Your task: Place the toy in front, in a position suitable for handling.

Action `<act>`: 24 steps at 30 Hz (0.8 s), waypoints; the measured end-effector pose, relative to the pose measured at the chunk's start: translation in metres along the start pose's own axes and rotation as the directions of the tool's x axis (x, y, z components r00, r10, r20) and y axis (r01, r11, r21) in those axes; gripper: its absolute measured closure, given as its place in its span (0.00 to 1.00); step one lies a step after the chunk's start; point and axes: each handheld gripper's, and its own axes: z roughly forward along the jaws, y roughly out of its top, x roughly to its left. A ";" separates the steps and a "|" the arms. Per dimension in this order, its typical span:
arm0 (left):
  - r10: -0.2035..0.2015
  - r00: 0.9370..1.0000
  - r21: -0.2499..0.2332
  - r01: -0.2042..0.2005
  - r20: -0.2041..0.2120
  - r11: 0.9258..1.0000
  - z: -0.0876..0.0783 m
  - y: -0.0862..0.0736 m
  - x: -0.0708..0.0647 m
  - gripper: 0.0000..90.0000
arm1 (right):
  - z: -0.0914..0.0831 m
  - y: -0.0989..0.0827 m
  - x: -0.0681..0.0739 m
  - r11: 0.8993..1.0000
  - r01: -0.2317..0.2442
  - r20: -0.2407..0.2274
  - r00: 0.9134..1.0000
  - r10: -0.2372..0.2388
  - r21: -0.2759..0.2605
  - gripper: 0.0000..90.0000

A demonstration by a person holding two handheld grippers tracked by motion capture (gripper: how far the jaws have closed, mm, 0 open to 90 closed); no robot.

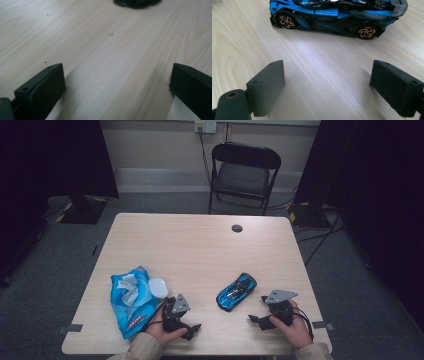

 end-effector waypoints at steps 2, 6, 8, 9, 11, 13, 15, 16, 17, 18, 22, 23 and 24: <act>0.000 1.000 0.000 0.000 0.000 1.000 0.000 0.000 0.000 0.00 | 0.000 0.000 0.000 1.000 0.000 0.000 1.000 0.000 0.000 0.13; -0.002 1.000 -0.001 0.002 -0.002 1.000 -0.001 0.000 0.000 0.00 | 0.000 0.000 0.000 1.000 0.000 0.000 1.000 0.000 0.000 0.13; -0.005 1.000 -0.004 0.005 -0.002 1.000 -0.001 -0.001 0.000 0.01 | 0.000 0.000 0.000 1.000 0.000 0.000 1.000 0.000 0.000 0.13; -0.006 1.000 -0.006 0.006 0.000 1.000 -0.001 -0.001 0.000 0.01 | 0.000 0.000 0.000 1.000 0.000 0.000 1.000 0.000 0.000 0.13; -0.008 1.000 -0.005 0.008 -0.001 1.000 -0.002 -0.001 0.000 0.02 | 0.000 0.000 0.000 1.000 0.000 0.000 1.000 0.000 0.000 0.13; -0.002 1.000 -0.005 0.002 0.000 1.000 -0.003 -0.002 0.001 0.02 | 0.000 0.000 0.000 1.000 0.000 0.000 1.000 0.000 0.000 0.13; -0.008 1.000 0.001 0.008 -0.001 1.000 -0.005 -0.001 0.001 0.06 | 0.000 0.000 0.000 1.000 0.000 0.000 1.000 0.000 0.000 0.13; -0.008 1.000 -0.002 0.008 0.005 1.000 -0.006 0.000 0.002 0.11 | 0.000 0.000 0.000 1.000 0.000 0.000 1.000 0.000 0.000 0.13; -0.010 1.000 -0.003 0.010 0.005 1.000 -0.007 0.001 0.002 0.15 | 0.000 0.000 0.000 1.000 0.000 0.000 1.000 0.000 0.000 0.13; -0.027 1.000 -0.002 0.028 0.014 1.000 -0.008 0.001 0.002 0.19 | 0.000 0.000 0.000 1.000 0.000 0.000 1.000 0.000 0.000 0.13; -0.023 0.999 0.017 0.022 0.032 1.000 -0.009 0.003 0.001 0.18 | 0.000 0.000 0.000 1.000 0.000 0.000 1.000 0.000 0.000 0.13; -0.022 0.999 0.020 0.022 0.033 1.000 -0.009 0.003 0.001 0.18 | 0.000 0.000 0.000 1.000 0.000 0.000 1.000 0.000 0.000 0.13; -0.023 0.999 0.021 0.022 0.038 1.000 -0.010 0.003 0.001 0.18 | 0.000 0.000 0.000 1.000 0.000 0.000 1.000 0.000 0.000 0.13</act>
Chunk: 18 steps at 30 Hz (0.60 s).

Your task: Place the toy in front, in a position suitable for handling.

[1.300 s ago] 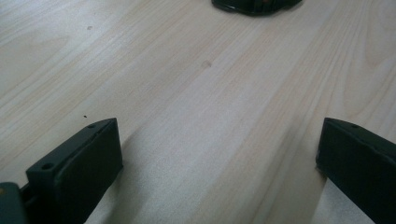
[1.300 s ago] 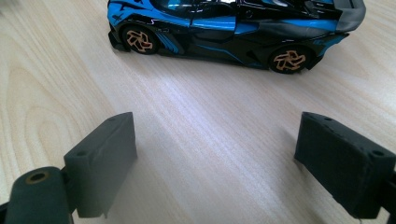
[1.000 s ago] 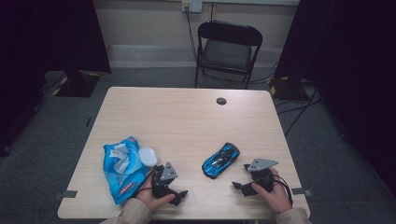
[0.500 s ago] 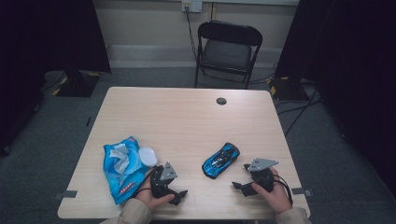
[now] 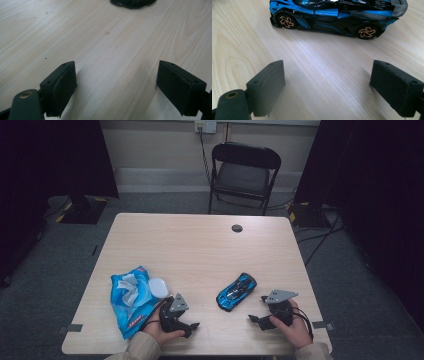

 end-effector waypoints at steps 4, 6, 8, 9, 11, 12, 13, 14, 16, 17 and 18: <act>0.010 1.000 0.008 -0.010 0.014 1.000 -0.001 0.001 -0.001 0.18 | 0.000 0.000 0.000 1.000 0.000 0.000 1.000 0.000 0.000 0.13; 0.011 1.000 0.005 -0.011 0.024 1.000 -0.002 0.003 -0.003 0.18 | 0.000 0.000 0.000 1.000 0.000 0.000 1.000 0.000 0.000 0.13; 0.019 1.000 -0.003 -0.019 0.019 1.000 -0.005 0.006 -0.003 0.18 | 0.000 0.000 0.000 1.000 0.000 0.000 1.000 0.000 0.000 0.13; 0.018 1.000 -0.010 -0.018 0.016 1.000 -0.006 0.007 -0.003 0.18 | 0.000 0.000 0.000 1.000 0.000 0.000 1.000 0.000 0.000 0.13; 0.012 1.000 -0.026 -0.012 0.014 1.000 -0.007 0.009 -0.003 0.18 | 0.000 0.000 0.000 1.000 0.000 0.000 1.000 0.000 0.000 0.13; 0.004 1.000 -0.036 -0.004 0.011 0.999 -0.007 0.009 -0.002 0.18 | 0.000 0.000 0.000 1.000 0.000 0.000 1.000 0.000 0.000 0.13; -0.001 1.000 -0.035 0.001 0.010 0.999 -0.008 0.010 -0.002 0.18 | 0.000 0.000 0.000 1.000 0.000 0.000 1.000 0.000 0.000 0.13; -0.004 1.000 -0.035 0.004 0.012 0.999 -0.009 0.010 -0.002 0.18 | 0.000 0.000 0.000 1.000 0.000 0.000 1.000 0.000 0.000 0.13; -0.004 1.000 -0.032 0.005 0.019 0.999 -0.012 0.011 -0.003 0.18 | 0.000 0.000 0.000 1.000 0.000 0.000 1.000 0.000 0.000 0.13; 0.000 1.000 -0.032 0.000 0.018 0.999 -0.013 0.012 -0.003 0.18 | 0.000 0.000 0.000 1.000 0.000 0.000 1.000 0.000 0.000 0.13; -0.001 1.000 -0.036 0.002 0.023 0.999 -0.014 0.012 -0.003 0.18 | 0.000 0.000 0.000 1.000 0.000 0.000 1.000 0.000 0.000 0.13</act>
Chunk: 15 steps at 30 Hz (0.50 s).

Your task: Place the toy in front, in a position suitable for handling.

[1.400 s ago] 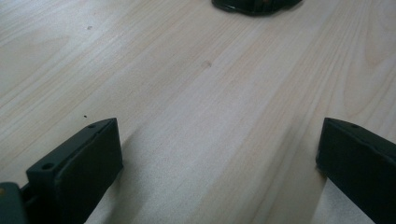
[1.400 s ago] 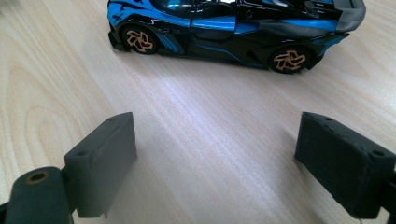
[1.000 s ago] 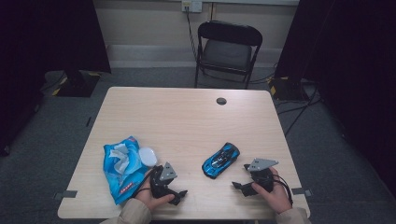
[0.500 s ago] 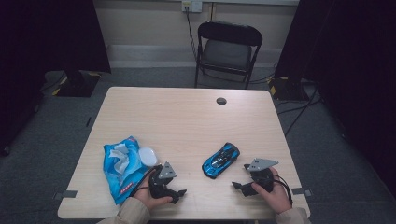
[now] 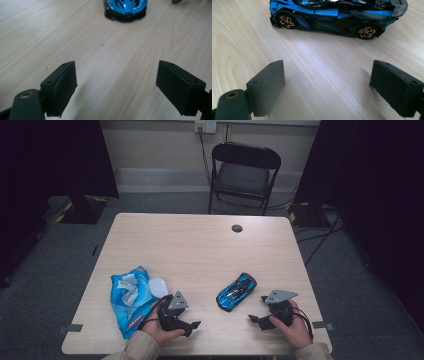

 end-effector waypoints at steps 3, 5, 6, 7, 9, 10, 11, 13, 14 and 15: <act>0.010 1.000 -0.007 -0.010 0.010 1.000 -0.002 0.002 -0.001 0.20 | 0.000 0.000 0.000 1.000 0.000 0.000 1.000 0.000 0.000 0.13; 0.011 1.000 -0.004 -0.011 0.011 1.000 -0.003 0.002 -0.002 0.20 | 0.000 0.000 0.000 1.000 0.000 0.000 1.000 0.000 0.000 0.13; 0.015 1.000 0.000 -0.015 0.013 1.000 -0.003 0.002 -0.002 0.21 | 0.000 0.000 0.000 1.000 0.000 0.000 1.000 0.000 0.000 0.13; 0.017 1.000 0.004 -0.017 0.015 1.000 -0.003 0.001 -0.002 0.21 | 0.000 0.000 0.000 1.000 0.000 0.000 1.000 0.000 0.000 0.13; 0.017 1.000 -0.002 -0.017 0.015 1.000 -0.003 0.001 -0.002 0.22 | 0.000 0.000 0.000 1.000 0.000 0.000 1.000 0.000 0.000 0.13; 0.015 1.000 -0.007 -0.015 0.014 1.000 -0.002 0.002 -0.002 0.22 | 0.000 0.000 0.000 1.000 0.000 0.000 1.000 0.000 0.000 0.13; 0.012 1.000 -0.010 -0.012 0.015 1.000 -0.002 0.002 -0.001 0.22 | 0.000 0.000 0.000 1.000 0.000 0.000 1.000 0.000 0.000 0.13; 0.005 1.000 -0.019 -0.005 0.015 1.000 0.001 0.003 -0.001 0.22 | 0.000 0.000 0.000 1.000 0.000 0.000 1.000 0.000 0.000 0.13; 0.002 1.000 -0.024 -0.002 0.016 1.000 0.001 0.004 -0.001 0.21 | 0.000 0.000 0.000 1.000 0.000 0.000 1.000 0.000 0.000 0.13; 0.000 1.000 -0.027 0.001 0.016 1.000 0.002 0.005 -0.002 0.21 | 0.000 0.000 0.000 1.000 0.000 0.000 1.000 0.000 0.000 0.13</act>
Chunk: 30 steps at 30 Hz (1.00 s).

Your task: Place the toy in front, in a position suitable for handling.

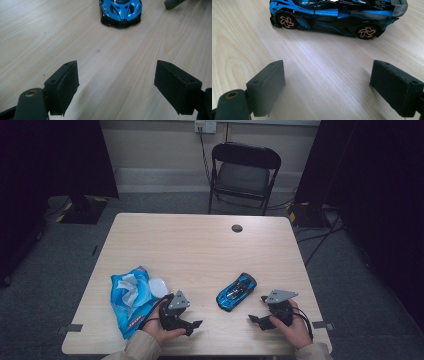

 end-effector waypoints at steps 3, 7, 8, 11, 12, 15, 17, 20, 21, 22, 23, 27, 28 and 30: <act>-0.002 1.000 -0.006 0.002 -0.002 1.000 0.003 0.006 -0.002 0.20 | 0.000 0.000 0.000 1.000 0.000 0.000 1.000 0.000 0.000 0.13; 0.004 1.000 0.010 -0.004 0.002 1.000 0.003 0.007 -0.003 0.20 | 0.000 0.000 0.000 1.000 0.000 0.000 1.000 0.000 0.000 0.13; 0.000 1.000 0.012 0.000 -0.005 1.000 0.003 0.007 -0.003 0.20 | 0.000 0.000 0.000 1.000 0.000 0.000 1.000 0.000 0.000 0.13; -0.018 1.000 -0.001 0.018 -0.011 1.000 0.004 0.010 -0.001 0.19 | 0.000 0.000 0.000 1.000 0.000 0.000 1.000 0.000 0.000 0.13; -0.015 1.000 -0.001 0.015 -0.007 1.000 0.004 0.010 -0.002 0.19 | 0.000 0.000 0.000 1.000 0.000 0.000 1.000 0.000 0.000 0.13; 0.008 1.000 0.015 -0.008 -0.001 1.000 0.000 0.011 -0.006 0.19 | 0.000 0.000 0.000 1.000 0.001 0.000 1.000 -0.001 0.000 0.13; 0.016 1.000 0.018 -0.016 0.001 1.000 -0.006 0.012 -0.007 0.19 | 0.000 0.000 0.000 1.000 0.000 0.000 1.000 0.000 0.000 0.13; 0.031 0.999 0.006 -0.031 -0.005 0.999 -0.019 0.016 -0.005 0.20 | 0.000 0.000 0.000 1.000 0.000 0.000 1.000 0.000 0.000 0.13; 0.032 0.999 0.001 -0.032 -0.011 0.999 -0.024 0.017 -0.003 0.20 | 0.000 0.000 0.000 1.000 0.000 0.000 1.000 0.000 0.000 0.13; 0.025 1.000 -0.008 -0.025 -0.017 1.000 -0.028 0.018 0.000 0.20 | 0.000 0.000 0.000 1.000 0.001 0.000 1.000 -0.001 -0.001 0.13; 0.009 1.000 -0.017 -0.009 -0.021 1.000 -0.032 0.018 0.003 0.20 | 0.000 0.000 0.000 1.000 0.000 0.000 1.000 0.000 0.000 0.13; -0.014 0.999 -0.013 0.013 -0.048 1.000 -0.046 0.016 0.012 0.20 | 0.000 0.000 0.000 1.000 0.000 0.000 1.000 0.000 0.000 0.13; -0.016 0.999 -0.013 0.016 -0.048 1.000 -0.050 0.014 0.013 0.20 | 0.000 0.000 0.000 1.000 0.000 0.000 1.000 0.000 0.000 0.13; -0.015 0.998 -0.008 0.015 -0.056 1.000 -0.057 0.011 0.013 0.20 | 0.000 0.000 0.000 1.000 0.000 0.000 1.000 0.000 0.000 0.13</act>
